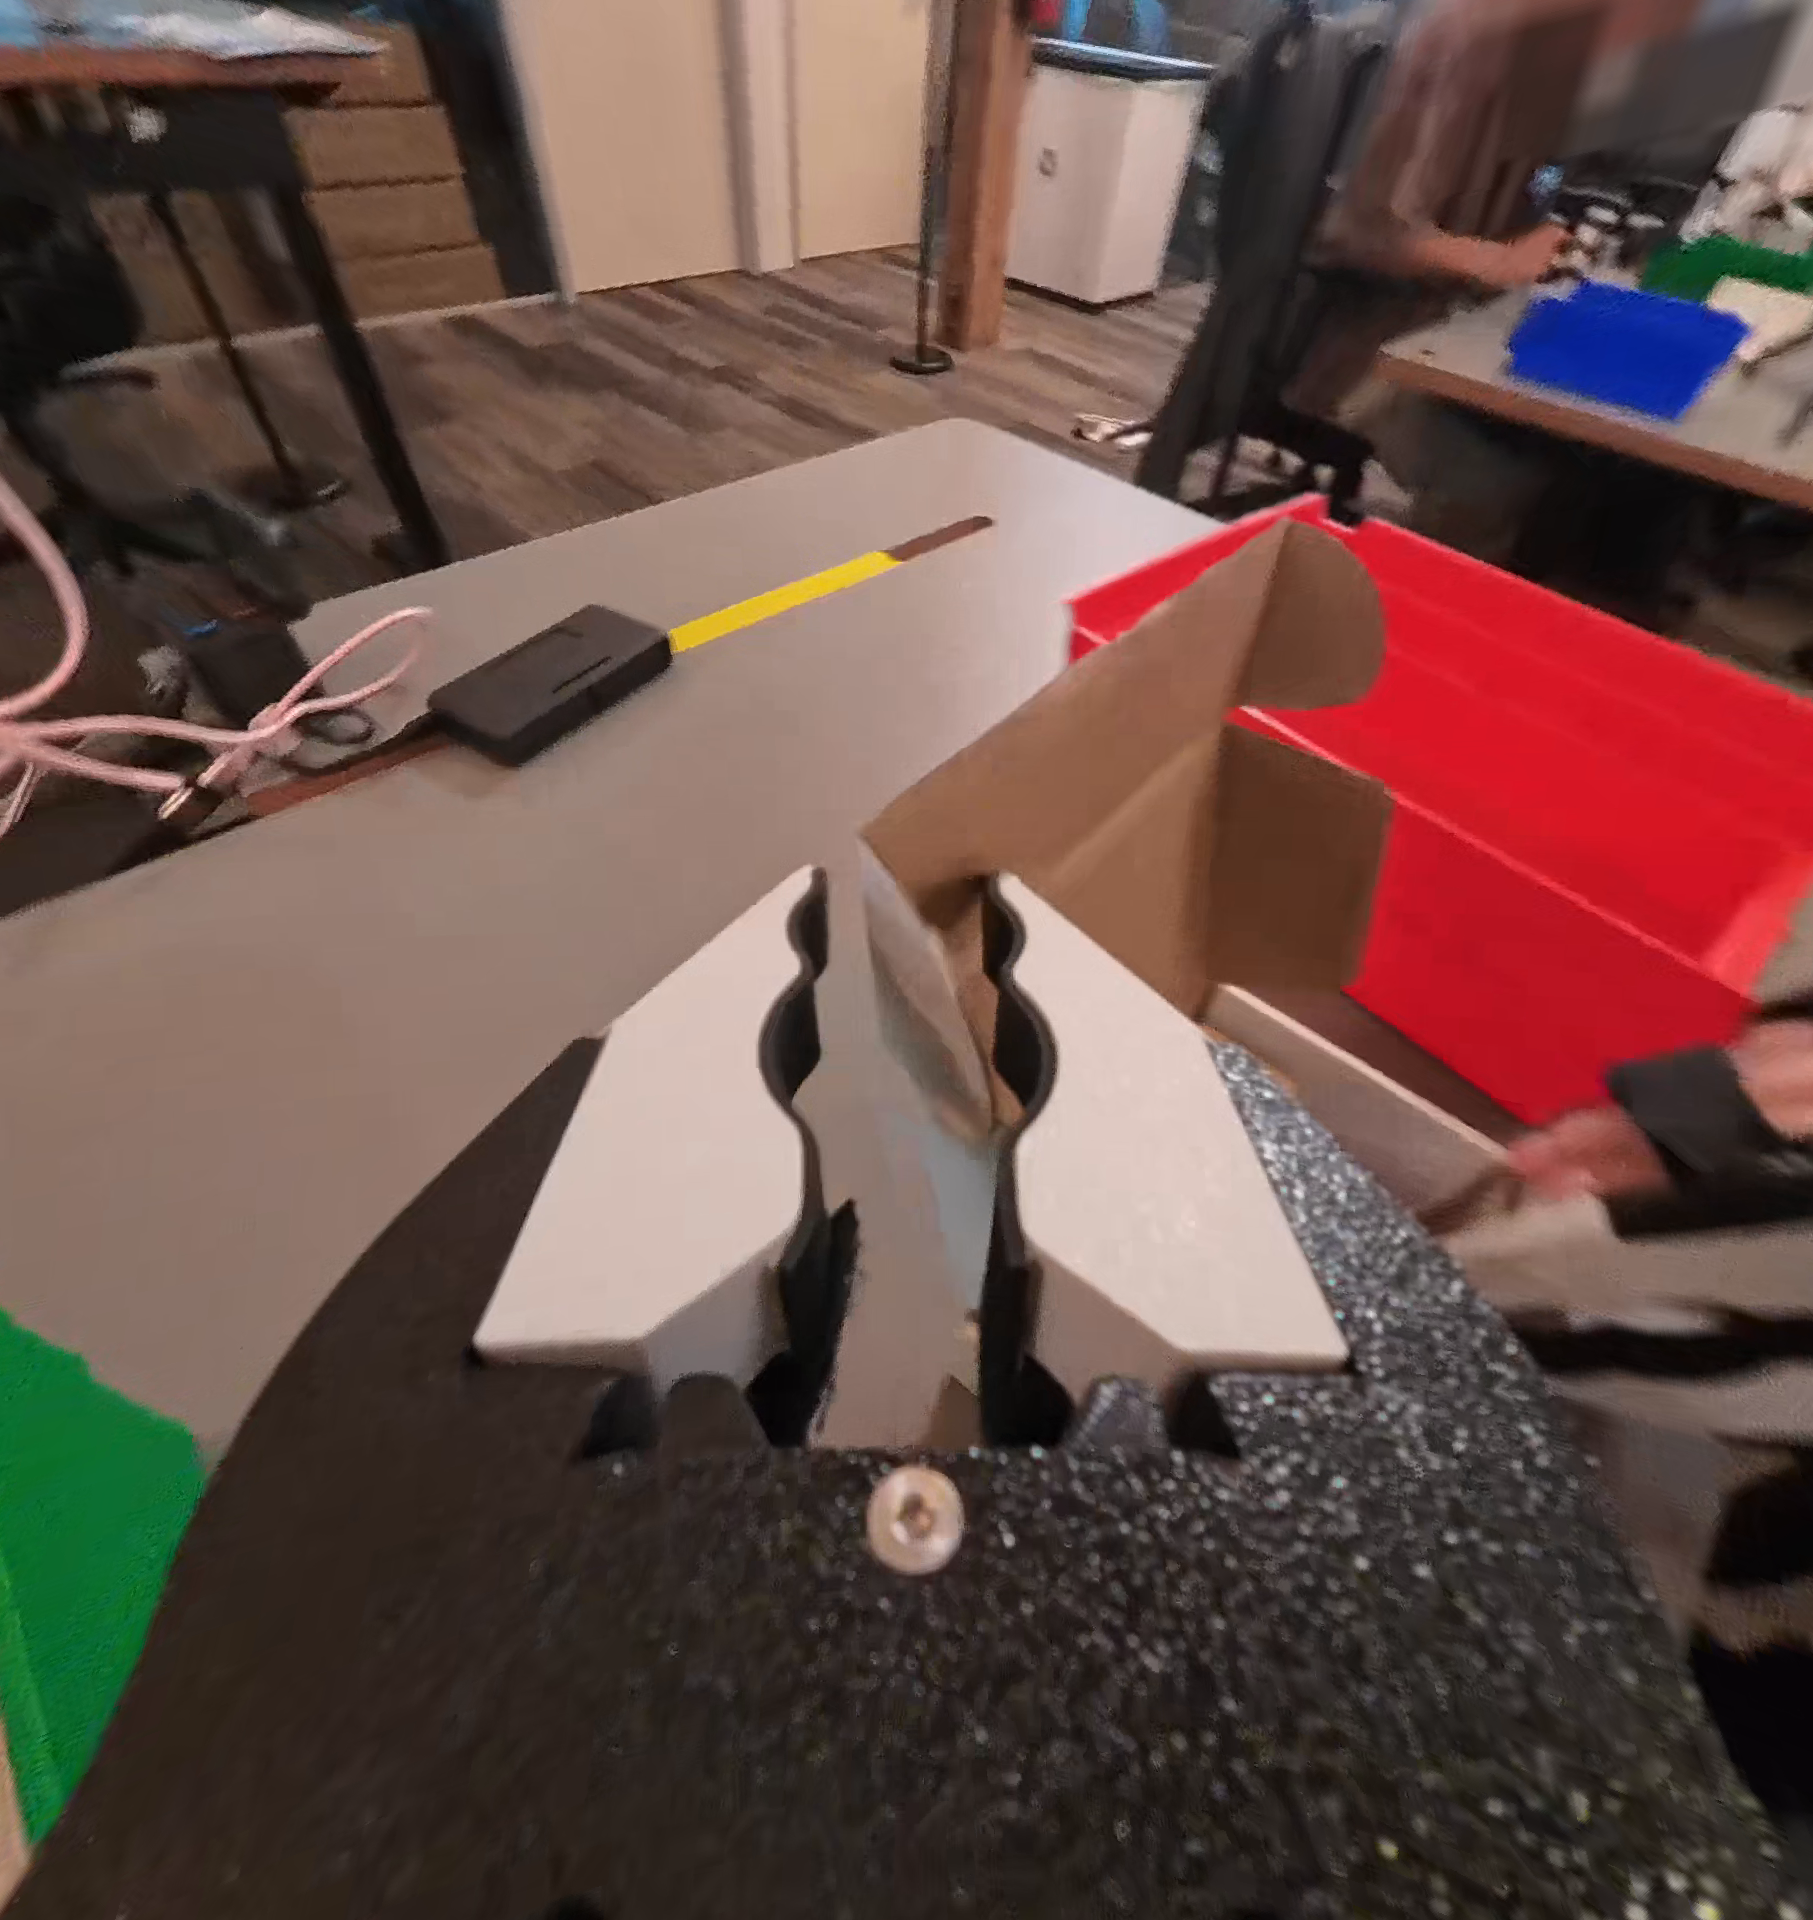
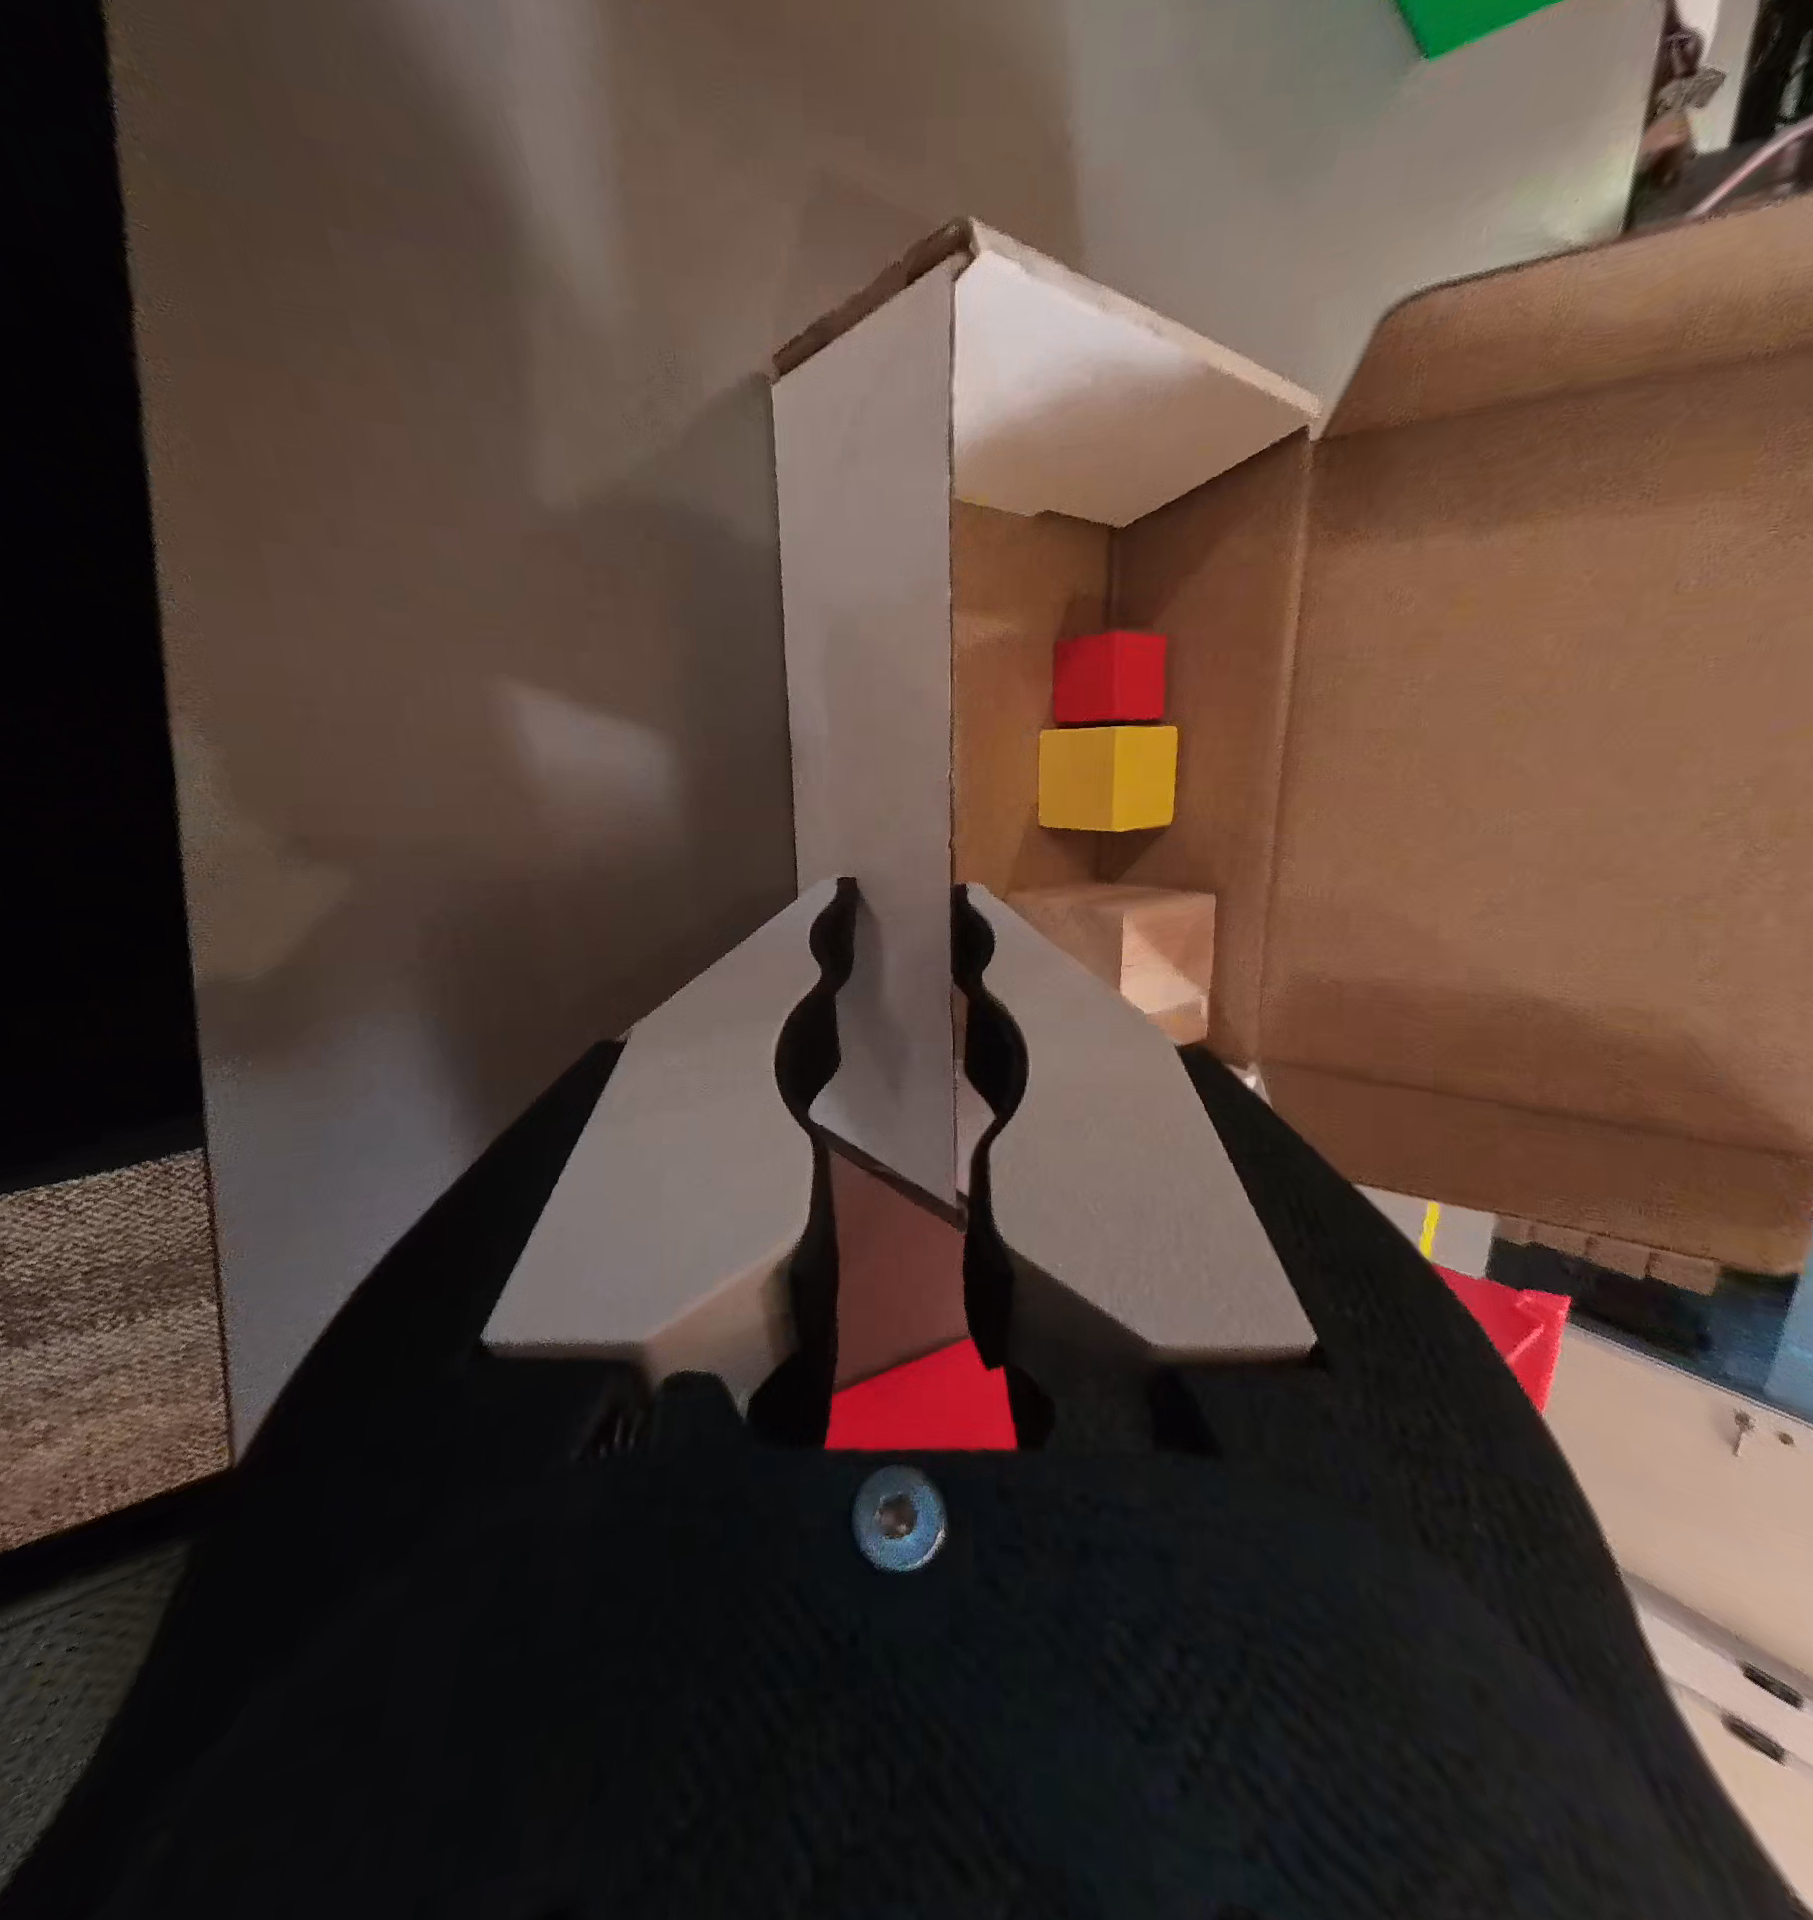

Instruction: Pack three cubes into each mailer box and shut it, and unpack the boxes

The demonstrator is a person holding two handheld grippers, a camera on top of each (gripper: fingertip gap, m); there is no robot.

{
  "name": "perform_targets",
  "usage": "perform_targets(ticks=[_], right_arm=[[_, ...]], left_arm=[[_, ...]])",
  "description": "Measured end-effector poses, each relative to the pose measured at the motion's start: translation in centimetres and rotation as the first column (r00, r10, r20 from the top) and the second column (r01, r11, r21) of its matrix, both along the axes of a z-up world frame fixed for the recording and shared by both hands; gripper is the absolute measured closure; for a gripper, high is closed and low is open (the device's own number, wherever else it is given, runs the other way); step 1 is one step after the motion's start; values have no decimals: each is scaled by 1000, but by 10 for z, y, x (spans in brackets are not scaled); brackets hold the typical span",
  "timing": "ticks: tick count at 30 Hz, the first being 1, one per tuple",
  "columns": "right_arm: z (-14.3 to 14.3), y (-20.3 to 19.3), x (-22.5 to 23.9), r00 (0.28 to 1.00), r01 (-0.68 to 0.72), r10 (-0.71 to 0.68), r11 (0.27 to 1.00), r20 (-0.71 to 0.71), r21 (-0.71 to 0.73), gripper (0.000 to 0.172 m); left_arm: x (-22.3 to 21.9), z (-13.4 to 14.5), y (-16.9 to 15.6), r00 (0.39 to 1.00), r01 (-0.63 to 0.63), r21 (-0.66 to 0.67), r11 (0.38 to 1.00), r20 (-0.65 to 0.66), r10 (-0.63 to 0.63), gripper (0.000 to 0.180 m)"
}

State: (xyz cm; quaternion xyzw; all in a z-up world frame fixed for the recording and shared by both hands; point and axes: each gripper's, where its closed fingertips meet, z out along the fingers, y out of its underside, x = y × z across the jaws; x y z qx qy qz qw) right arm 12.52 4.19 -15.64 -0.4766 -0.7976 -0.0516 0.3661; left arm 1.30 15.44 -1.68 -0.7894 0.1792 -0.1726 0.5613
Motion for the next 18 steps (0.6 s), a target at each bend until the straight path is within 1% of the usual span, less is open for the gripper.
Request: perform_targets(ticks=[2, 4, 5, 6, 8, 9, 11, 13, 15, 16, 18], right_arm=[[0, 0, 0, 1000, -15, 15, 1000, -1, 8, 155], [0, 0, 0, 1000, -23, 23, 1000, -1, 10, 155], [0, 0, 0, 1000, -25, 25, 1000, -1, 7, 154], [0, 0, 0, 1000, -26, 26, 1000, -3, 2, 149], [1, -2, 0, 1000, -19, 19, 1000, -7, -22, 137], [3, -6, 0, 1000, -5, 4, 998, -16, -64, 131], [21, -15, -2, 996, 15, -29, 988, -87, -153, 120], [49, -19, -5, 979, -20, -19, 982, -204, -185, 120], [71, -9, -4, 965, -10, -39, 983, -261, -183, 124], [76, 1, -1, 966, 25, -72, 982, -249, -187, 125], [74, 23, 5, 977, 110, -141, 976, -162, -189, 127]], left_arm=[[-14, -16, 22, 998, -55, -38, 998, 32, 57, 144], [-21, -36, 37, 995, -80, -88, 993, 57, 85, 134], [-23, -43, 42, 994, -80, -94, 992, 67, 87, 134], [-25, -47, 45, 992, -78, -78, 994, 91, 85, 138], [-26, -46, 45, 982, -58, -33, 998, 181, 63, 148], [-25, -44, 43, 974, -35, -10, 999, 221, 37, 153], [-24, -41, 39, 962, -1, 27, 1000, 275, -6, 158], [-20, -38, 34, 946, 40, 43, 998, 321, -51, 158], [-15, -35, 29, 926, 84, 59, 995, 364, -100, 151], [-13, -34, 27, 920, 96, 61, 994, 376, -112, 147], [-9, -31, 22, 911, 125, 80, 989, 386, -147, 145]])
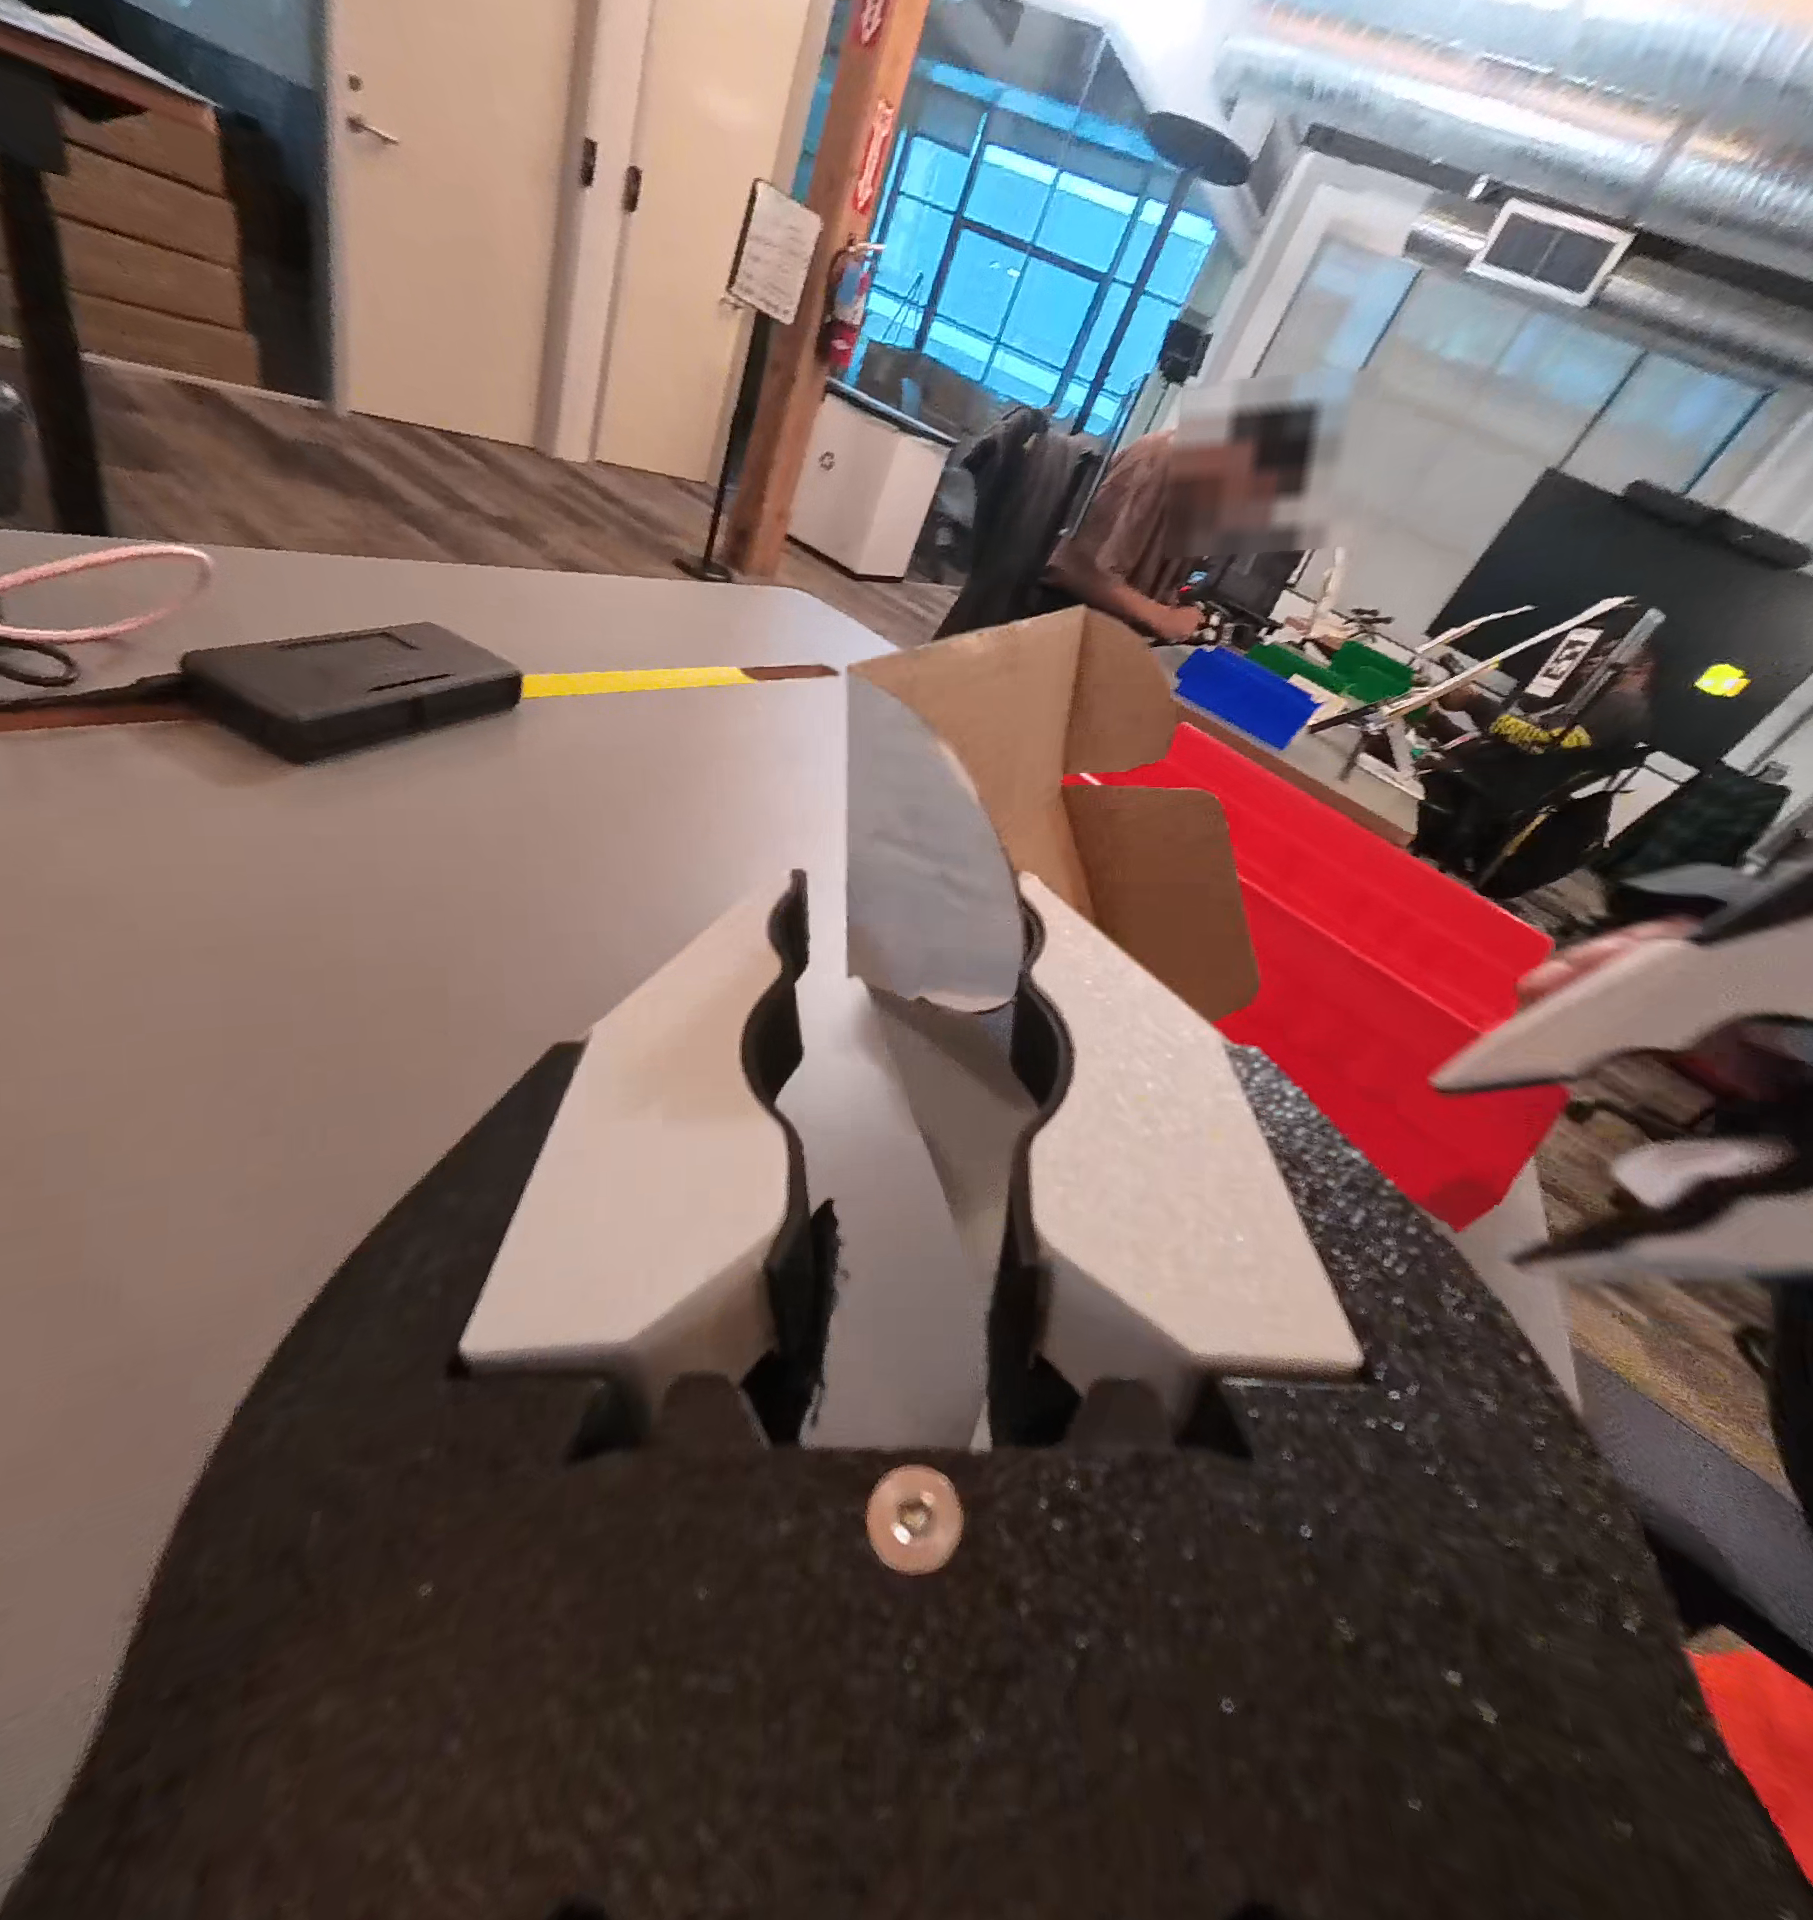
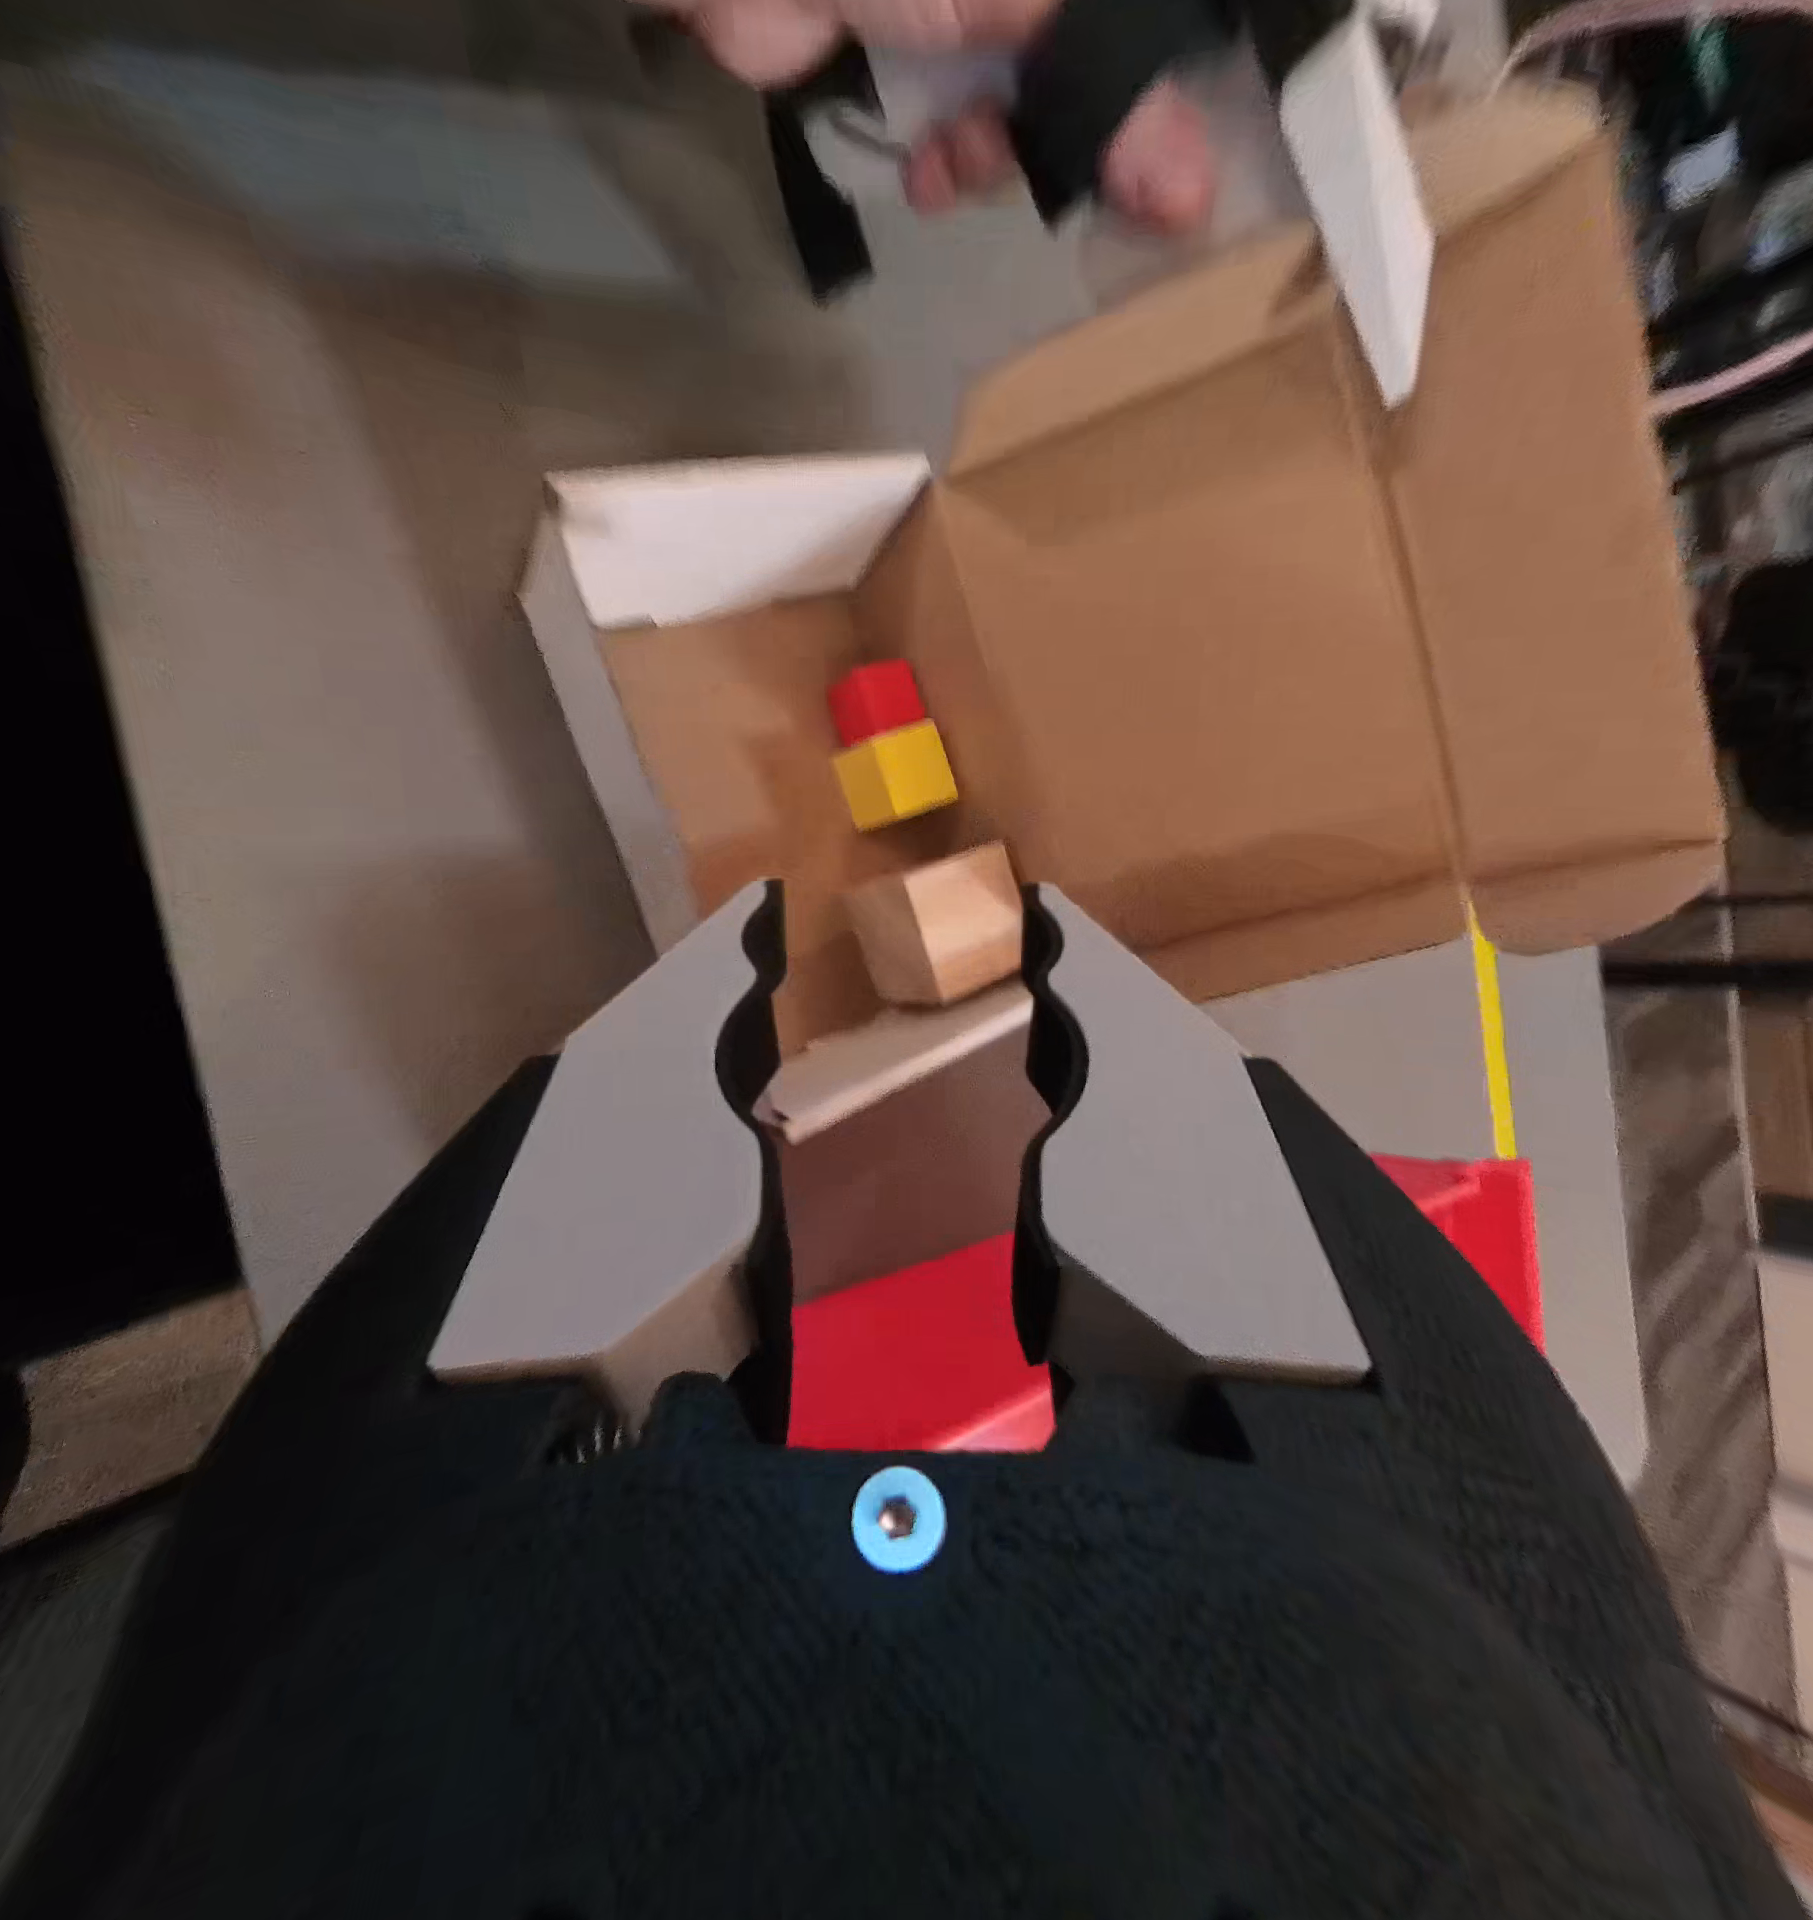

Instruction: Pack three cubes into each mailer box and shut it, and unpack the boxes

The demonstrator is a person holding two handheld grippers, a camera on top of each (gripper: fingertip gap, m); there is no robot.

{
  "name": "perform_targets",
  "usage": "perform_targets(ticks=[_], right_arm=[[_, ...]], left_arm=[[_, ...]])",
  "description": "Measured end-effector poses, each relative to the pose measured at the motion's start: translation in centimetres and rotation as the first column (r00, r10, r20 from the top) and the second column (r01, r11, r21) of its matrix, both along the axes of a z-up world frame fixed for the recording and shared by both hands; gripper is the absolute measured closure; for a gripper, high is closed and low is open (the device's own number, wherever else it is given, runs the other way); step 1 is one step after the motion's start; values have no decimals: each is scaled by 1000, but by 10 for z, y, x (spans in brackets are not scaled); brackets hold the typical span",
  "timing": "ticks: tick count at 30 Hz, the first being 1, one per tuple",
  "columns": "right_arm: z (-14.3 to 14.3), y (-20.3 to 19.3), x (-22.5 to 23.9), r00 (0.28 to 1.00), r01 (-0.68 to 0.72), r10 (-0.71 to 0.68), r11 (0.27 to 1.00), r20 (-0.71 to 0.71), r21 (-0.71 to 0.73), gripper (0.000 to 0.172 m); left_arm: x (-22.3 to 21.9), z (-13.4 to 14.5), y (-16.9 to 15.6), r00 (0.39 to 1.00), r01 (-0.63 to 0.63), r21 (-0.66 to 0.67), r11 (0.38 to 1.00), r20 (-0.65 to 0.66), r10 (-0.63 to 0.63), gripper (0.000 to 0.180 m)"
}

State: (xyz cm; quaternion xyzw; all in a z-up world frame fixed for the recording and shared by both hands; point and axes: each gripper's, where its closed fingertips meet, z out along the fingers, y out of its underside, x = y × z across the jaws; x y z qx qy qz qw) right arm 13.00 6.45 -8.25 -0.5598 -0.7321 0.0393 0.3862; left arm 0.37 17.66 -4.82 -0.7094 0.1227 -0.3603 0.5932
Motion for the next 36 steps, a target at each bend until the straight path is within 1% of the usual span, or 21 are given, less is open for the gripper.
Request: perform_targets(ticks=[3, 5, 7, 9, 12, 15, 17, 19, 20, 21, 22, 23, 26, 27, 31, 33, 36], right_arm=[[-18, 24, 1, 983, 44, -41, 999, 177, -15, 130], [-35, 31, -2, 958, 29, -18, 999, 287, -33, 130], [-50, 35, -4, 930, 24, 0, 998, 367, -61, 130], [-58, 40, -5, 909, 43, -8, 996, 417, -75, 130], [-62, 45, -4, 888, 72, -21, 993, 460, -92, 133], [-69, 41, 0, 850, 58, 2, 994, 526, -96, 139], [-71, 39, 1, 831, 45, 2, 996, 556, -71, 138], [-70, 35, 1, 824, 33, 15, 997, 567, -74, 138], [-69, 29, -1, 829, 21, 39, 995, 558, -100, 138], [-68, 18, -5, 839, -2, 91, 986, 537, -165, 145], [-66, 8, -9, 853, -17, 133, 974, 504, -227, 147], [-64, 8, -11, 862, -10, 125, 973, 492, -230, 146], [-59, 30, -6, 841, 7, 44, 996, 539, -91, 131], [-60, 34, -3, 828, 16, 28, 997, 560, -73, 129], [-73, 42, 13, 752, 68, -16, 996, 658, -54, 126], [-73, 41, 13, 746, 63, -10, 997, 666, -55, 125], [-72, 34, 10, 761, 68, 19, 992, 649, -109, 126]], left_arm=[[5, 5, -6, 1000, 28, 46, 999, 0, -28, 152], [6, 7, -8, 1000, 24, 73, 997, -16, -23, 153], [6, 8, -8, 1000, 13, 96, 995, -19, -11, 155], [5, 9, -7, 1000, 4, 104, 995, -13, -3, 156], [0, 9, -6, 1000, -28, 108, 994, -9, 29, 163], [-1, 10, -9, 1000, -19, 103, 995, 0, 19, 171], [0, 11, -9, 1000, -21, 105, 994, -3, 21, 176], [2, 12, -10, 1000, -22, 114, 993, -20, 24, 175], [3, 12, -11, 999, -18, 116, 993, -26, 21, 175], [4, 12, -11, 999, -13, 117, 993, -28, 17, 175], [5, 12, -11, 999, -12, 117, 993, -29, 15, 175], [6, 11, -11, 999, -10, 115, 993, -32, 14, 175], [6, 9, -11, 999, -12, 113, 994, -46, 17, 175], [6, 9, -11, 999, -11, 113, 994, -46, 16, 176], [7, 10, -11, 998, -9, 118, 993, -53, 15, 176], [7, 10, -11, 998, -11, 120, 993, -60, 18, 176], [7, 9, -11, 997, -19, 120, 993, -71, 27, 175]])
